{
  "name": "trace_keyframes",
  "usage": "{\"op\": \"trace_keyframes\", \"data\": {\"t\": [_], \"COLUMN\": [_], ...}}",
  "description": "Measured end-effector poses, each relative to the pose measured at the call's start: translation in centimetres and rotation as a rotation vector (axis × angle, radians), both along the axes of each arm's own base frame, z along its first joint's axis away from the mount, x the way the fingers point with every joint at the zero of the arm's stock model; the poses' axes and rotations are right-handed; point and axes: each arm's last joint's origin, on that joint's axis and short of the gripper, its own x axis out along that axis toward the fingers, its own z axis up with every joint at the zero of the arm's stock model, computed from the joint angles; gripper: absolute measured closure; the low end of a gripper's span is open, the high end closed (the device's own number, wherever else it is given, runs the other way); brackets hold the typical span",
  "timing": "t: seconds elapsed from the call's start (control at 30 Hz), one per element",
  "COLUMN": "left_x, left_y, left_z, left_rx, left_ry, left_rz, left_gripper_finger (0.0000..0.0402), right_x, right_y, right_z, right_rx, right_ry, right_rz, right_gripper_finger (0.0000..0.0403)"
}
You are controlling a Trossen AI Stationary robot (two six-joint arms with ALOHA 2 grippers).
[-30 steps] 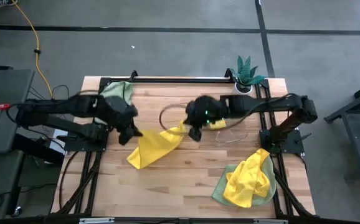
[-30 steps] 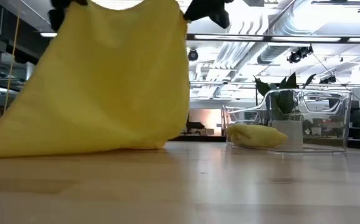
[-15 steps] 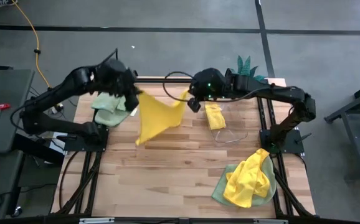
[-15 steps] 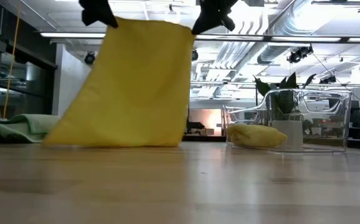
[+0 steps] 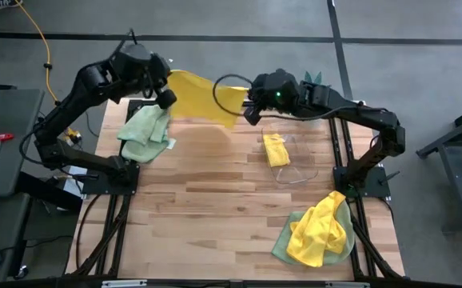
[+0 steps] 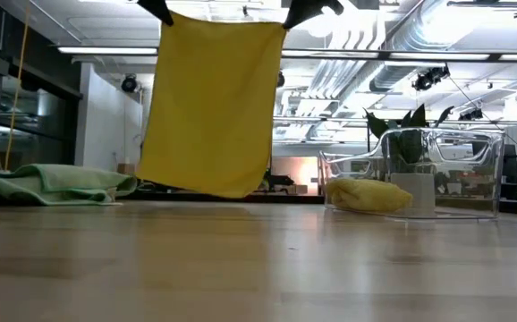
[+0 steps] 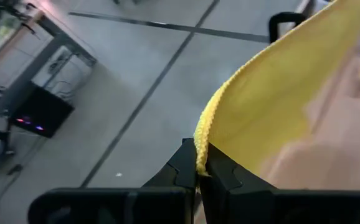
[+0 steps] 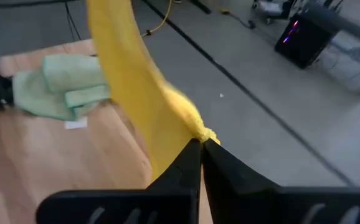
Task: Fold microfiber towels
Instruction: Fold the top yellow microfiber towel
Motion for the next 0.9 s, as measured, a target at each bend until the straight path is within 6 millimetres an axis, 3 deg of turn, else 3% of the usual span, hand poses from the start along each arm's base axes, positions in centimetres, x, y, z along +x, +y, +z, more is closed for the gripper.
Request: {"op": "trace_keyframes", "data": {"t": [0.13, 0.27, 0.57, 0.9], "left_x": [-0.2, 0.1, 0.7, 2.0], "left_y": [-1.3, -2.6, -7.1, -13.7], "left_z": [-0.9, -3.4, -13.2, -23.4], "left_rx": [-0.045, -0.126, -0.418, -0.724], "left_ry": [-0.019, -0.025, -0.002, -0.112], "left_rz": [-0.017, -0.021, -0.022, -0.044], "left_gripper_finger": [0.0401, 0.0401, 0.0401, 0.0401], "right_x": [0.4, 0.8, 1.6, 1.2], "right_y": [1.6, 3.1, 6.9, 12.8], "right_z": [-0.8, -3.0, -9.3, -16.8], "right_rx": [-0.021, 0.017, 0.223, 0.519], "right_ry": [0.072, 0.140, 0.193, 0.119], "right_rz": [0.027, 0.050, 0.127, 0.172], "right_gripper_finger": [0.0403, 0.0403, 0.0403, 0.0403]}}
